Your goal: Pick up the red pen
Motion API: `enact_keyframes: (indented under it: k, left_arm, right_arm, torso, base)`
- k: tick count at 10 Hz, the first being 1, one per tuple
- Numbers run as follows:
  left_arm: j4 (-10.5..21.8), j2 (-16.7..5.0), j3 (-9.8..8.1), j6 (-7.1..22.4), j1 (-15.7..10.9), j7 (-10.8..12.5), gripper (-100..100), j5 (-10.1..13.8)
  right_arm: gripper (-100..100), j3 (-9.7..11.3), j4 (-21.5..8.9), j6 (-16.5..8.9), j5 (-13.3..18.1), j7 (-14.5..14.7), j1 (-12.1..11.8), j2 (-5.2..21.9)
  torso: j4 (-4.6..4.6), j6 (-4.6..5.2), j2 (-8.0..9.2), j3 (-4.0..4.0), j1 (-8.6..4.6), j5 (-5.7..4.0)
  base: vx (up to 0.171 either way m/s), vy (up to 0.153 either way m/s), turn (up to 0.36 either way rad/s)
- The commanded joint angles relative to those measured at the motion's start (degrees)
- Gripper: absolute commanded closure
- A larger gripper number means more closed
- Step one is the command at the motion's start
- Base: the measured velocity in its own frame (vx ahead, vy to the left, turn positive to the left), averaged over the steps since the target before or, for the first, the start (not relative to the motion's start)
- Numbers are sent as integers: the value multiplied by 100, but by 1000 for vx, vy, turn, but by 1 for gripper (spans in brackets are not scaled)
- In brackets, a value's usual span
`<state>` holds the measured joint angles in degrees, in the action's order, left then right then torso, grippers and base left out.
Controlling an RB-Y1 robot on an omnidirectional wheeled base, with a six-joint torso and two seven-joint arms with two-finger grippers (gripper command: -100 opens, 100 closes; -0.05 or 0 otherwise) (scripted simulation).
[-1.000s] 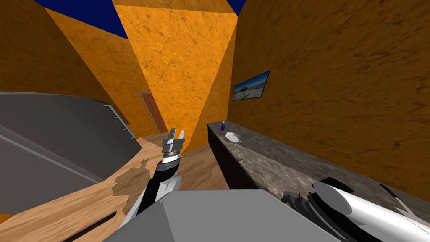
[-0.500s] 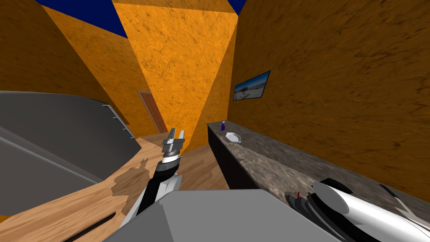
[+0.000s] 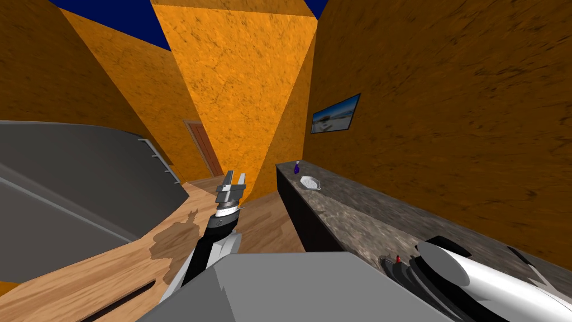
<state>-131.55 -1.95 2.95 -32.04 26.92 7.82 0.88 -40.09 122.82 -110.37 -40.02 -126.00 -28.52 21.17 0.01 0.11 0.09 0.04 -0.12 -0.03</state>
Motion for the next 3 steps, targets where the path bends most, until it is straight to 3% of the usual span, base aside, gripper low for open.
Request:
enact_keyframes:
  k: [1, 2, 3]
  left_arm:
    - [0, 0, 0, 0, 0, 0, 0, 0]
    - [0, 0, 0, 0, 0, 0, 0, 0]
    - [0, 0, 0, 0, 0, 0, 0, 0]
  right_arm:
    - [100, -40, 182, -175, -91, -159, -2, 38]
    - [100, -25, 110, -97, -56, -89, -1, 23]
    - [0, -29, 125, -120, -63, -110, 0, 27]
  torso:
    - [0, 0, 0, 0, 0, 0]
    - [0, 0, 1, 1, -3, 0]
    - [-1, 1, -1, -1, 1, -2]
  base:
    - [-15, -34, 24]
    - [-7, -16, 7]
    - [0, 0, 0]
